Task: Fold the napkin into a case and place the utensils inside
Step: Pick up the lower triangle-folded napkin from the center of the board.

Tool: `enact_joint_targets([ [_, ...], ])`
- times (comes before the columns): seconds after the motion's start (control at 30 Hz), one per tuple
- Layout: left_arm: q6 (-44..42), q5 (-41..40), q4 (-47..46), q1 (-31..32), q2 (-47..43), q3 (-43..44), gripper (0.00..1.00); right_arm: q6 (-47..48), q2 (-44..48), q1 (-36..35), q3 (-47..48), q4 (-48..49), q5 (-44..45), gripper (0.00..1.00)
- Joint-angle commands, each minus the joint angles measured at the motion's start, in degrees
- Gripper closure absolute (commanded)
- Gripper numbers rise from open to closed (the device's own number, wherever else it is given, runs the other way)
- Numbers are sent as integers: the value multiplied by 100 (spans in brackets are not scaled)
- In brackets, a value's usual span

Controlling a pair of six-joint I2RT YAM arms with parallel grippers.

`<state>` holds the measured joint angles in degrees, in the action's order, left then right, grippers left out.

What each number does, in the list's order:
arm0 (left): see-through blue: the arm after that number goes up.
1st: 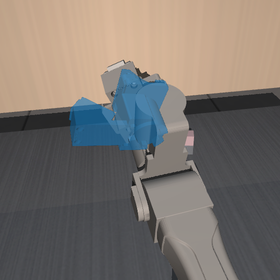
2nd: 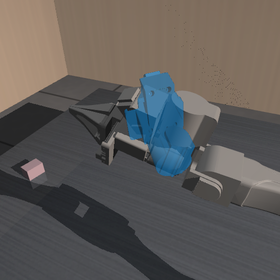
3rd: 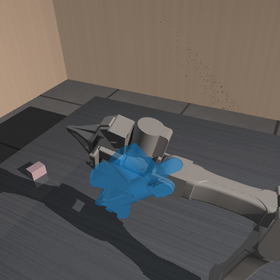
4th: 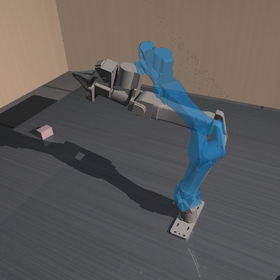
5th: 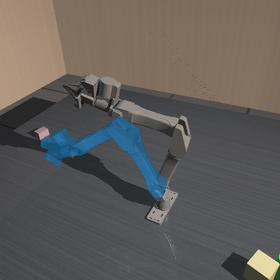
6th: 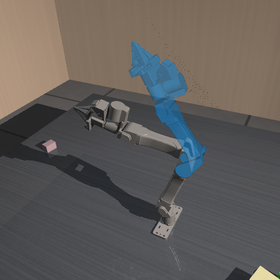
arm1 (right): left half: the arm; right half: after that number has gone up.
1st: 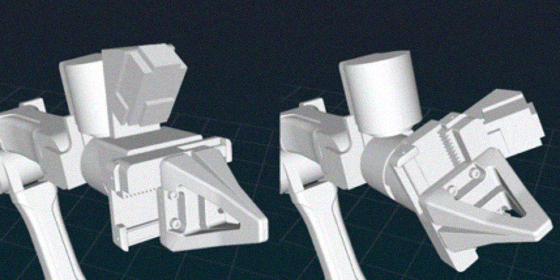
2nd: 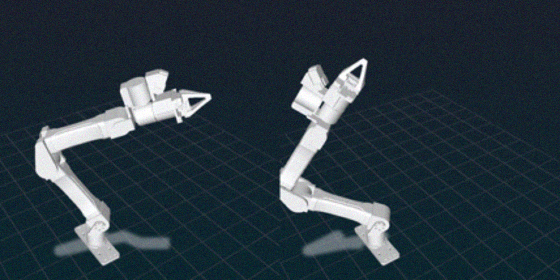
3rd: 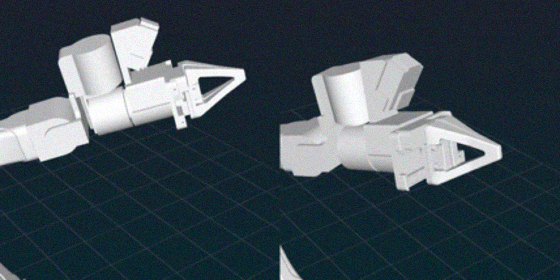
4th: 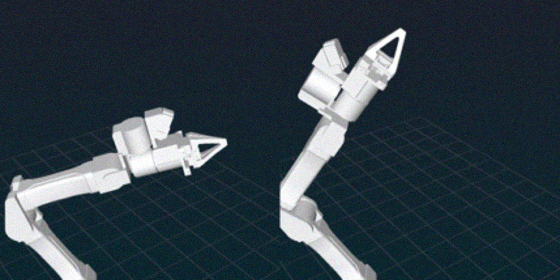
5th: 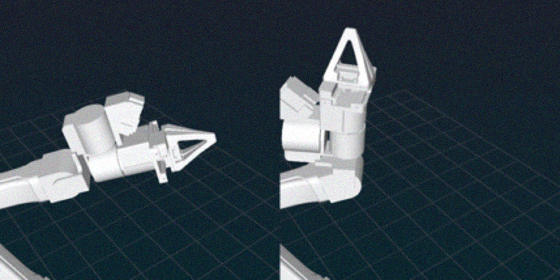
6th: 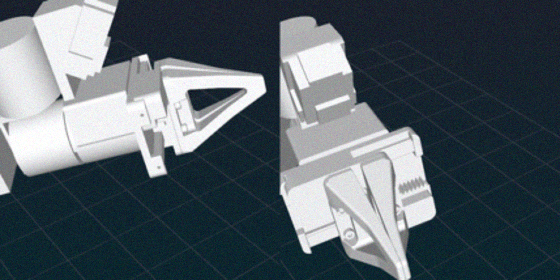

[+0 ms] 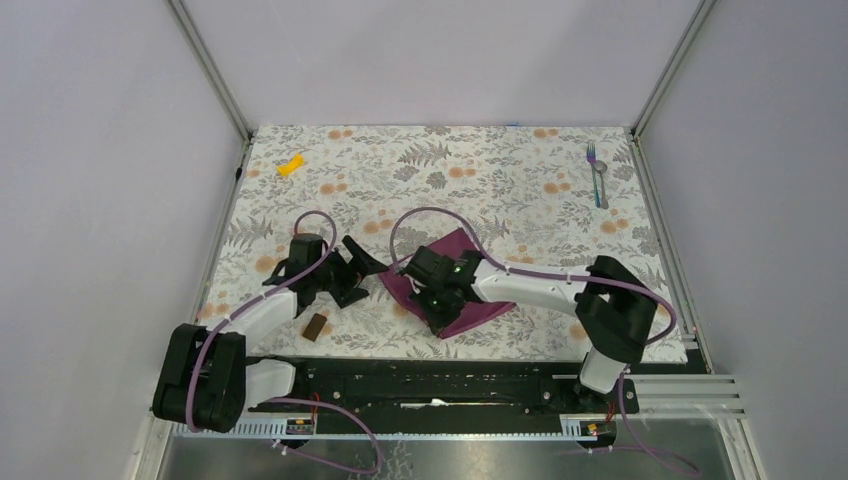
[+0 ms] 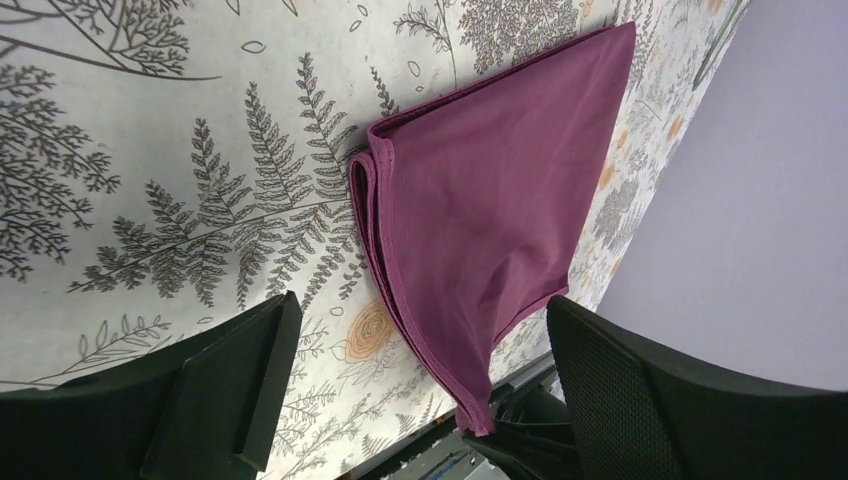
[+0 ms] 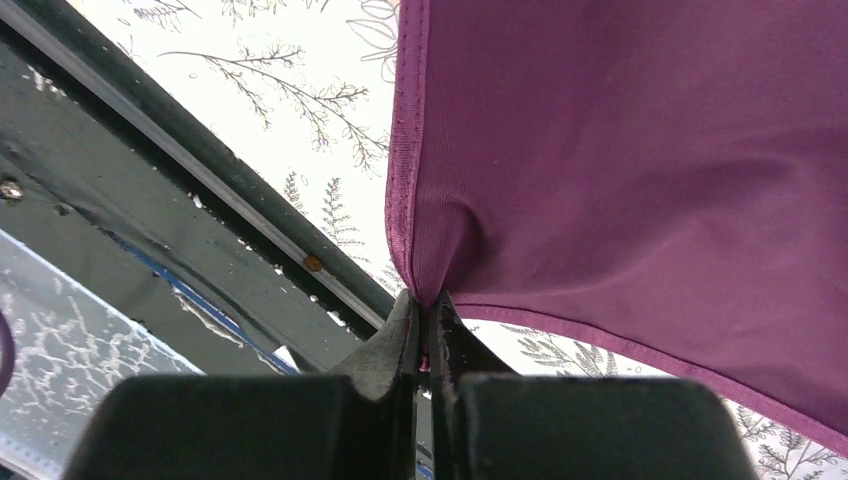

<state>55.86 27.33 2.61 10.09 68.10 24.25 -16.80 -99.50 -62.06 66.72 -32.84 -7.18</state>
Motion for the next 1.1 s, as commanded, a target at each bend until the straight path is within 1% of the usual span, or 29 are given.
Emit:
enact_joint_targets([
  [0.0,818,-523,-824,282,-31,-243,1,-27,486,276,-172,277,-384,100],
  [0.17,1408,-777,-1078,621,275,-342,1,6,758,439,-296,292,-449,100],
  [0.3,1652,-868,-1265,794,628,-349,2,18,923,534,-367,308,-474,100],
  [0.4,1674,-969,-1464,871,889,-319,5,10,1020,570,-417,327,-498,100],
  [0.47,1658,-1038,-1583,877,1038,-316,9,18,1066,610,-430,329,-504,100],
  [0.6,1536,-1225,-1727,878,1267,-267,11,6,1205,683,-440,343,-516,100],
  [0.83,1252,-1171,-2063,876,1755,-154,24,-10,1316,763,-545,363,-556,100],
  [0.9,1176,-1179,-2094,876,1838,-125,30,-11,1327,773,-562,370,-560,100],
  [1.0,1037,-1227,-2124,872,1879,-72,42,4,1313,783,-587,392,-592,100],
  [1.07,877,-1298,-1996,871,1862,18,47,8,1291,783,-610,418,-620,100],
])
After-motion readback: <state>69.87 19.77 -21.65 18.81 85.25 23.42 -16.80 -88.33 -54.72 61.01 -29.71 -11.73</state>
